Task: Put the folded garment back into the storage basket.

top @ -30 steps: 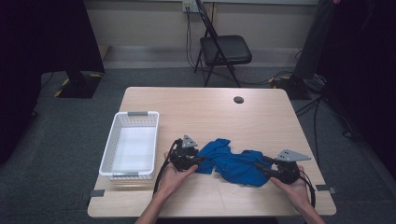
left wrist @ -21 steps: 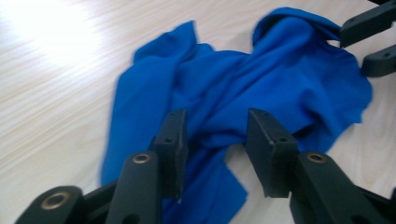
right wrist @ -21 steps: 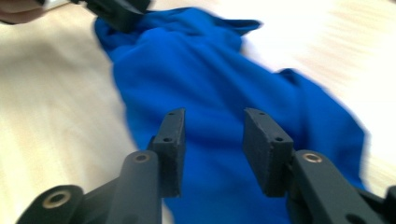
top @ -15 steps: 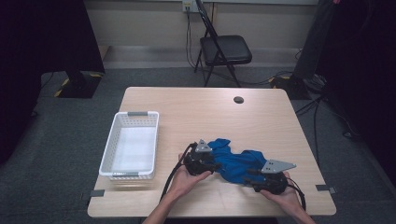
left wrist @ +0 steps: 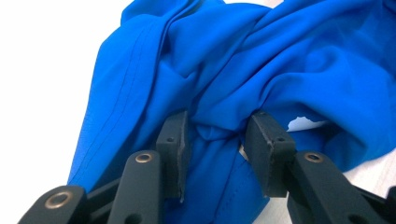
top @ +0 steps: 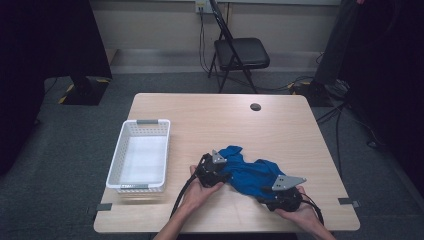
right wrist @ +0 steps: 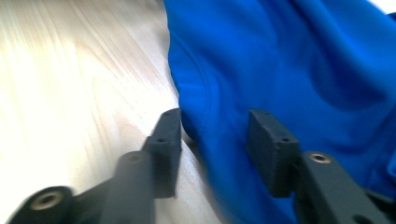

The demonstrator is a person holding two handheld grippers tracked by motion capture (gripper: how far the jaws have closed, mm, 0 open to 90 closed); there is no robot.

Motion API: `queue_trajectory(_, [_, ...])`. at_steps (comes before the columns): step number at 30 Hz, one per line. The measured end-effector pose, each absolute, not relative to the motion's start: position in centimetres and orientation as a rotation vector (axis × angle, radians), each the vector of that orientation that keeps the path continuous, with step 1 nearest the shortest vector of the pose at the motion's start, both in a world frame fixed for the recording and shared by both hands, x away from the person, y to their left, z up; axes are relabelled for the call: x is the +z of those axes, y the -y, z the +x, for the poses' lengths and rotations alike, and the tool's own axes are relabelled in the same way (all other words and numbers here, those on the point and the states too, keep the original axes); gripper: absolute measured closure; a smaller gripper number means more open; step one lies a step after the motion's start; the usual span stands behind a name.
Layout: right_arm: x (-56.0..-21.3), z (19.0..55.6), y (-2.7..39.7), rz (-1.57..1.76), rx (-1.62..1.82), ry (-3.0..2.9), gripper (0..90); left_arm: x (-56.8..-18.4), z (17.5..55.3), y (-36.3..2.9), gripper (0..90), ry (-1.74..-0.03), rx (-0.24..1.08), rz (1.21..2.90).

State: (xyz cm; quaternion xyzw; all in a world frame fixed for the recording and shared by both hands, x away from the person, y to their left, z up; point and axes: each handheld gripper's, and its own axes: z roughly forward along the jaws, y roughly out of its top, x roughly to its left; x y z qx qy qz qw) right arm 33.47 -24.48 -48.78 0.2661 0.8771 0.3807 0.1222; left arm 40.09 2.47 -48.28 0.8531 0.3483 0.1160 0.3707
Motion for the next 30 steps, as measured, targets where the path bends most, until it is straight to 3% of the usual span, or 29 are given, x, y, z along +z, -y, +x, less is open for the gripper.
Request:
queue_trajectory(1, [-48.8,33.5,24.5,0.777,1.111,-2.560,61.3,-48.2,40.0,-2.5,61.2,-0.886,0.300,2.199])
queue_trajectory(3, [-48.7,33.5,24.3,0.757,1.106,-2.561,74.8,-48.2,39.9,-2.5,64.4,-0.885,0.308,2.210])
queue_trajectory(4, [-48.6,33.4,24.3,0.751,1.123,-2.567,79.7,-48.1,39.8,-2.5,69.1,-0.880,0.302,2.217])
queue_trajectory(10, [-47.4,33.3,25.0,0.768,1.220,-2.524,81.1,-47.6,39.4,-3.2,78.7,-0.857,0.275,2.226])
queue_trajectory(25, [-44.4,34.5,27.6,0.870,1.447,-2.331,82.5,-46.2,39.8,-4.9,78.9,-0.884,0.305,2.112])
queue_trajectory(30, [-43.6,34.5,27.8,0.868,1.495,-2.296,82.5,-46.5,39.9,-4.8,68.0,-0.871,0.300,2.107])
